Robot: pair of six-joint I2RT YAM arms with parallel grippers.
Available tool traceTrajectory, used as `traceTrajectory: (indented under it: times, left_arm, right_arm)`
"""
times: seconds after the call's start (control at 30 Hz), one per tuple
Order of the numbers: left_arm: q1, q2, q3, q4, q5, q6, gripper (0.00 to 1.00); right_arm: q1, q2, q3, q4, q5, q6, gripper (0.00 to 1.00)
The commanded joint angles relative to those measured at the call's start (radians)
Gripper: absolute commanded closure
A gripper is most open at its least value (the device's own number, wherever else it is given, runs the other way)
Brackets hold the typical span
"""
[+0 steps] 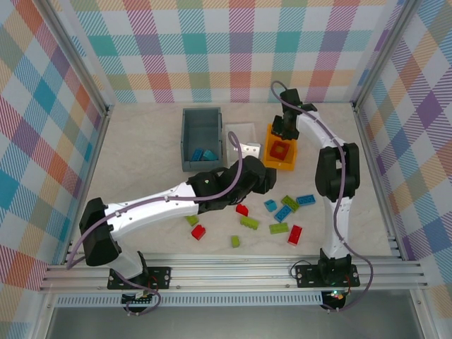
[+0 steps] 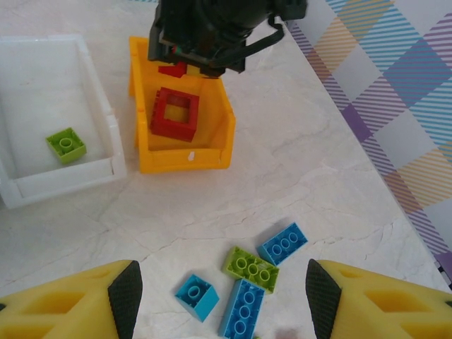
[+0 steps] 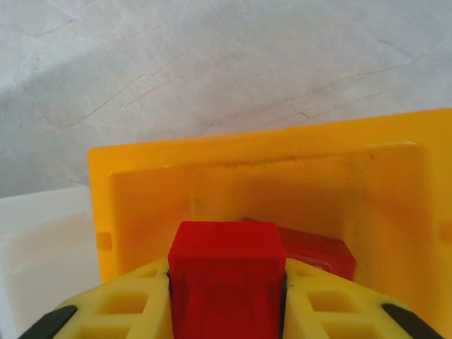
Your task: Sort the legos into containers by color
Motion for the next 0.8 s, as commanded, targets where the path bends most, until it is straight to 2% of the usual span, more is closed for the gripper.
traceTrajectory:
  times: [0.0, 0.1, 0.27, 0.4, 0.6, 0.7, 0.77]
  left_arm:
    - [-0.01, 0.012, 0.029, 0.015, -0.009, 0.025, 0.35]
    - [-0.01, 0.011, 0.022, 0.0, -0.007, 0.021, 0.35]
    - [-0.009, -0.009, -0.019, -0.028, -0.015, 0.001, 0.36]
    - [-0.01, -0.007, -0.03, -0.105, -0.027, -0.048, 0.36]
    - [0.002, -0.034, -0.081, -0.323, -0.055, -0.254, 0.4]
    - [0.052, -0.085, -0.186, -0.433, -0.012, -0.391, 0.39]
    - [0.1, -0.14, -0.303, -0.445, 0.036, -0.46, 0.39]
  right_arm:
    - [-0.009, 0.045, 0.063, -0.024, -0.036, -0.035, 0.64]
    - [-0.009, 0.056, 0.078, -0.027, -0.045, -0.045, 0.52]
    - [-0.009, -0.074, -0.036, 0.029, -0.046, -0.046, 0.4]
    - [-0.009, -0.207, -0.117, 0.035, -0.039, -0.049, 0.45]
    - [0.026, -0.501, -0.325, 0.07, -0.052, -0.059, 0.5]
    - [0.106, -0.667, -0.486, 0.1, -0.11, -0.079, 0.49]
    - [0.213, -0.779, -0.618, 0.138, -0.152, -0.11, 0.46]
